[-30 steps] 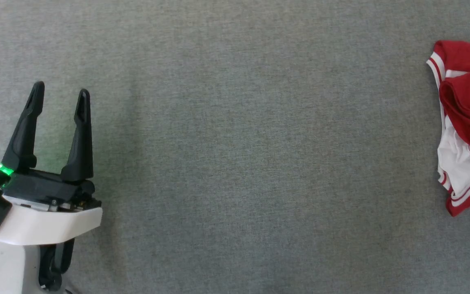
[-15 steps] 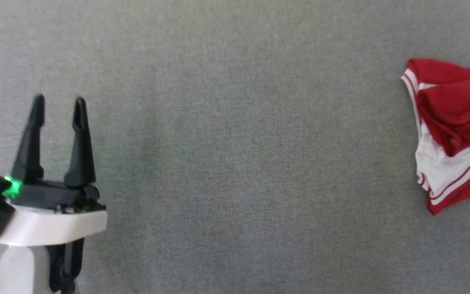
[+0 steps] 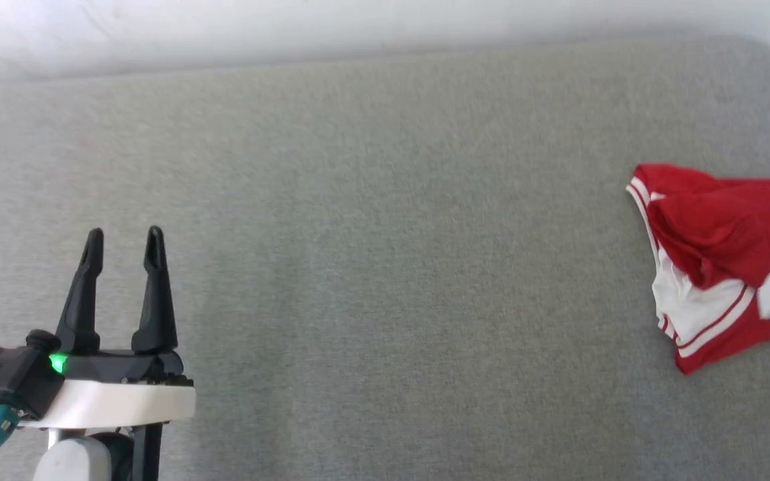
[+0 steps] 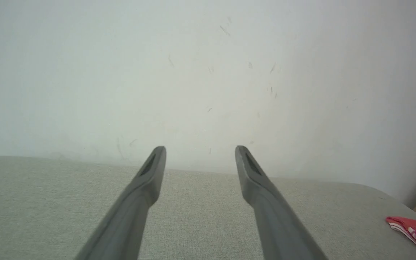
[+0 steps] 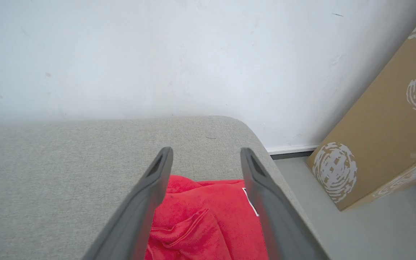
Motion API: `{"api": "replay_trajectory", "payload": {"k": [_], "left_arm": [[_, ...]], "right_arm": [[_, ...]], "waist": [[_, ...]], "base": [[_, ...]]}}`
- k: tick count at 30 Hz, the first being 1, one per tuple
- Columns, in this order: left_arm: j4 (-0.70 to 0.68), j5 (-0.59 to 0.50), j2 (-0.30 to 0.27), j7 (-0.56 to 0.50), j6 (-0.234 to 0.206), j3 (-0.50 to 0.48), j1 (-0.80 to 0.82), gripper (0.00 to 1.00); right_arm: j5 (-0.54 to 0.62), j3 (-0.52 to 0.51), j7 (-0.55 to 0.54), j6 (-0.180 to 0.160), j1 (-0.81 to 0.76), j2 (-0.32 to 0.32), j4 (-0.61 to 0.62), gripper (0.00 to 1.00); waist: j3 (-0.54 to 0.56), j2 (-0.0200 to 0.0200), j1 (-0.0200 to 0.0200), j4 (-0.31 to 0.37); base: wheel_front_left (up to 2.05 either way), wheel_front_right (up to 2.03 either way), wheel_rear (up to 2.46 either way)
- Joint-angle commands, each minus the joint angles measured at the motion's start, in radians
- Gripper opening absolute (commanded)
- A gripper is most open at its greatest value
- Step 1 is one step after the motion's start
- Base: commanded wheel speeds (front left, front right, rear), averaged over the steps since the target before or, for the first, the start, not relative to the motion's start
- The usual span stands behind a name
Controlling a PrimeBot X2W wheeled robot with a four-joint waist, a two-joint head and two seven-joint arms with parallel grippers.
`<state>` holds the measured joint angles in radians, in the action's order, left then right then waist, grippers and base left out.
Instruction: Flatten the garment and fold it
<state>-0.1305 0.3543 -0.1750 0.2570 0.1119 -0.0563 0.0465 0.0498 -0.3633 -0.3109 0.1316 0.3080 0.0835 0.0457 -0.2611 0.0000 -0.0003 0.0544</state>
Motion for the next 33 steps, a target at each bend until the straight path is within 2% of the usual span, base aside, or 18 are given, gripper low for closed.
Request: {"api": "replay_trajectory", "payload": {"k": [1, 9, 14, 23, 28, 33], "left_arm": [[-0.003, -0.015, 0.009, 0.005, -0.011, -0.009, -0.006, 1.0], [0.0, -0.062, 0.049, 0.005, -0.021, -0.025, -0.069, 1.0], [0.011, -0.063, 0.069, 0.005, -0.016, -0.028, -0.122, 1.0], [0.054, -0.12, 0.088, 0.005, -0.007, -0.001, -0.15, 1.0], [0.07, -0.131, 0.103, 0.005, -0.013, -0.002, -0.184, 1.0], [0.096, -0.16, 0.108, 0.005, -0.011, 0.01, -0.221, 1.0]], "right_arm": [[-0.018, 0.017, 0.024, -0.001, -0.023, -0.009, 0.01, 1.0], [-0.098, 0.117, 0.17, -0.001, -0.132, -0.032, 0.037, 1.0], [-0.167, 0.19, 0.287, -0.001, -0.187, -0.033, 0.001, 1.0], [-0.137, 0.246, 0.478, -0.001, -0.235, -0.033, -0.195, 1.0], [-0.09, 0.234, 0.532, -0.001, -0.268, -0.033, -0.256, 1.0], [-0.1, 0.228, 0.555, -0.001, -0.301, -0.033, -0.285, 1.0]], "waist": [[0.079, 0.0, 0.0003, -0.041], [0.183, 0.0, 0.0003, -0.077], [0.223, 0.0, 0.0003, -0.08], [0.261, 0.0, 0.0003, -0.086], [0.29, 0.0, 0.0003, -0.089], [0.311, 0.0, 0.0003, -0.086]], "base": [[0.0, 0.0, 0.0], [0.0, 0.0, 0.0], [0.0, 0.0, 0.0], [0.0, 0.0, 0.0], [0.0, 0.0, 0.0], [0.0, 0.0, 0.0]]}}
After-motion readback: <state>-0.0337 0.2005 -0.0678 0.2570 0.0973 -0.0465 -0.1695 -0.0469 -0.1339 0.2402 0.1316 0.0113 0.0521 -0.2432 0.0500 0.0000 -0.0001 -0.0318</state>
